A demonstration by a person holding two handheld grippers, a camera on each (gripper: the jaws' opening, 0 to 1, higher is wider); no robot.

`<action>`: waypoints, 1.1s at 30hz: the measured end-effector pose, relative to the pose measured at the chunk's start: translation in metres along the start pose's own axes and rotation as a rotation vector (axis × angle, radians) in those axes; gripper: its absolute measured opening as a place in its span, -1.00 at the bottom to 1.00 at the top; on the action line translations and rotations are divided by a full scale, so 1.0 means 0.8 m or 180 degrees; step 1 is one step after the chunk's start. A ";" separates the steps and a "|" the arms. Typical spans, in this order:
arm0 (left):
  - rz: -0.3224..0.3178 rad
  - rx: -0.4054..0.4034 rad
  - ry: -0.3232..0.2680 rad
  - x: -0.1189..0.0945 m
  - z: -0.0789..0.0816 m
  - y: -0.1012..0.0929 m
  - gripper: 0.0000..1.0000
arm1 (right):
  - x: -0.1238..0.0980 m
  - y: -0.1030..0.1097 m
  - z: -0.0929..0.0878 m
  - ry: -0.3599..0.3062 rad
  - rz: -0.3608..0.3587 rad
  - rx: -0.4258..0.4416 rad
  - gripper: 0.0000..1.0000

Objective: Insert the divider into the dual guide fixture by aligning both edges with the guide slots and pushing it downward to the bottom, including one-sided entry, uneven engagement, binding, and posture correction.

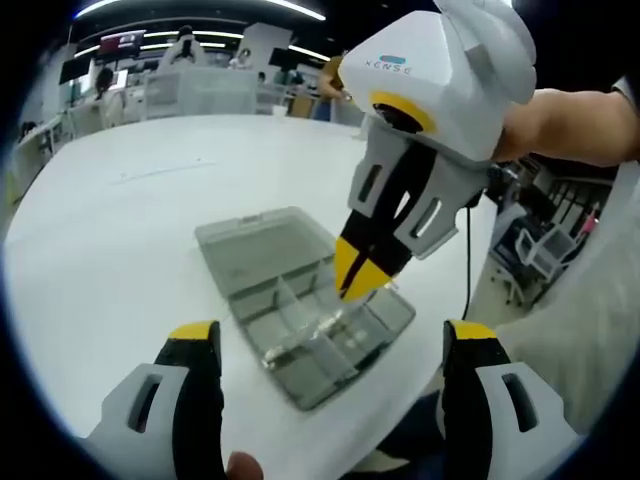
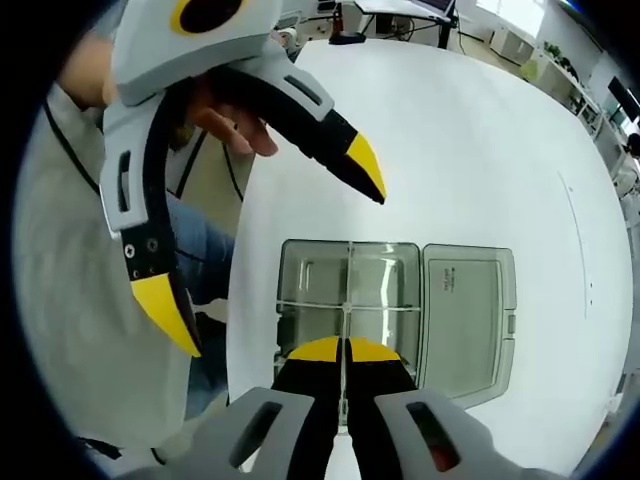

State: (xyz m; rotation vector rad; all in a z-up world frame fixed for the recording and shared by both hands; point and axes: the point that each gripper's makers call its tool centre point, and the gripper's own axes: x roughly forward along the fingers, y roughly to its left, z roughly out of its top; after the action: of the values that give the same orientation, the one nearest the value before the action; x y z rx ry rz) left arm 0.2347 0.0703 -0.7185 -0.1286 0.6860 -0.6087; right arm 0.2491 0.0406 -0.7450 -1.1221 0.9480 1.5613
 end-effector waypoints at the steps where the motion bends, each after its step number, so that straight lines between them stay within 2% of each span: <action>1: 0.0000 0.0001 0.0002 0.000 0.000 0.000 0.79 | 0.000 0.000 0.000 -0.0008 -0.0004 0.0009 -1.00; 20: -0.0012 0.0022 0.0053 -0.001 -0.005 -0.002 0.78 | 0.009 -0.003 -0.008 -0.0213 -0.0022 0.0106 -1.00; 33: -0.0001 0.0042 0.0078 -0.001 -0.006 -0.005 0.78 | 0.015 -0.001 -0.008 -0.0190 -0.0021 0.0034 -1.00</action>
State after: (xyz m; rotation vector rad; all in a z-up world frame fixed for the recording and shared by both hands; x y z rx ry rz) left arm 0.2290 0.0679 -0.7205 -0.1091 0.7057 -0.6158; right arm 0.2499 0.0377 -0.7584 -1.0643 0.9110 1.5742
